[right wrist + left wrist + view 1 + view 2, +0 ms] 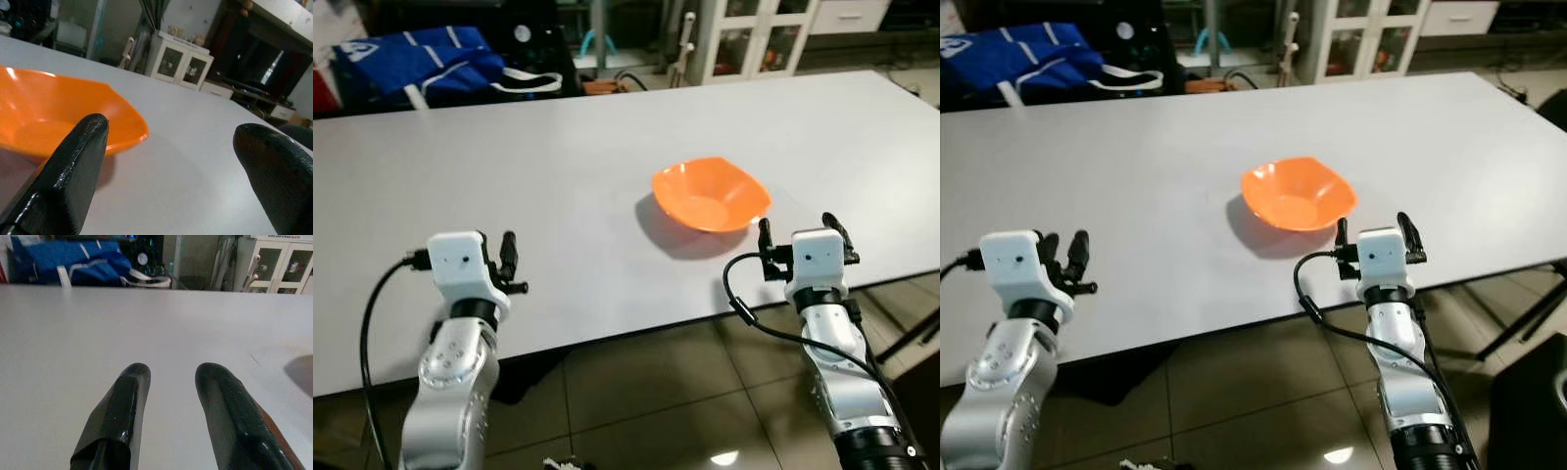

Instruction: Setting the table

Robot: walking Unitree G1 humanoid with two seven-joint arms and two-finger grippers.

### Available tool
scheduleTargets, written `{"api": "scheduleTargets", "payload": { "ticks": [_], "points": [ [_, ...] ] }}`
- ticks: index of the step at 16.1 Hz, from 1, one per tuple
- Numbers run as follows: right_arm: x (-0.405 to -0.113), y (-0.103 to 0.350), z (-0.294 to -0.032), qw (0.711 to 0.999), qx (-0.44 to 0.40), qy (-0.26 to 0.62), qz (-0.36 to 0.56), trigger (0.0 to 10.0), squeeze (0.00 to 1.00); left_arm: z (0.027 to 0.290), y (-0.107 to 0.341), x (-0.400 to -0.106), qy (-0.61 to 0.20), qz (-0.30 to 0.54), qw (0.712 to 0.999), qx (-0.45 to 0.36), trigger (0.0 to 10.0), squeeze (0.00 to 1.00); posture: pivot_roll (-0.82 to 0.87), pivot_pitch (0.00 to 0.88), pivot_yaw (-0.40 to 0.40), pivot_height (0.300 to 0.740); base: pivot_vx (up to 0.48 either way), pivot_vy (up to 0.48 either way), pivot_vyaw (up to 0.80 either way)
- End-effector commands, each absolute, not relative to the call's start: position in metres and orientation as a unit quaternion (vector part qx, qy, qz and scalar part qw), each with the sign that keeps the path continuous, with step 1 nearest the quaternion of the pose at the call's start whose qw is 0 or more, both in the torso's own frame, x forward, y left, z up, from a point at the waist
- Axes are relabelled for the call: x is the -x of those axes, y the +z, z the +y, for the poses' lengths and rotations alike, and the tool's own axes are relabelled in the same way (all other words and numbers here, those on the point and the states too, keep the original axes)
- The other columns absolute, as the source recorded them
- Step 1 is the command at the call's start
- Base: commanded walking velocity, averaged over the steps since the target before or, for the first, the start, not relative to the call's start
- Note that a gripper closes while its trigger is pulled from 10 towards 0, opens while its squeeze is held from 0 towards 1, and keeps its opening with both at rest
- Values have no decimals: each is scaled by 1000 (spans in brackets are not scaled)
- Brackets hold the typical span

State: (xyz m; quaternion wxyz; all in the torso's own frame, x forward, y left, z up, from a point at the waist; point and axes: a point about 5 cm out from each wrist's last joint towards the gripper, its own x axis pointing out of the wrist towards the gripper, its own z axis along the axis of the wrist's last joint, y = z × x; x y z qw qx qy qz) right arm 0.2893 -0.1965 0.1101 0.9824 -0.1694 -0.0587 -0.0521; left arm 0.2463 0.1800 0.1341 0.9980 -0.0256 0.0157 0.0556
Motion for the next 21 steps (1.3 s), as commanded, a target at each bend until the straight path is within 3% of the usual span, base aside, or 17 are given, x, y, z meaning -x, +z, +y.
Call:
{"api": "scheduleTargets", "payload": {
  "ticks": [1,6,9,21],
  "points": [
    [-294,110,-192,985,160,-42,-43,10000,0,174,129,-243,62,30,997,39,10000,0,-88,0,33,740,0,0,0],
    [-309,107,-181,998,59,-18,4,10000,0,177,131,-246,75,26,997,27,10000,0,-75,0,33,740,0,0,0],
    [-310,104,-171,998,55,3,16,10000,0,176,135,-242,76,20,997,18,10000,0,-61,0,32,740,0,0,0],
    [-320,102,-166,998,35,18,42,10000,0,166,141,-246,57,9,998,14,10000,0,-65,0,34,740,0,310,0]
  ]
}}
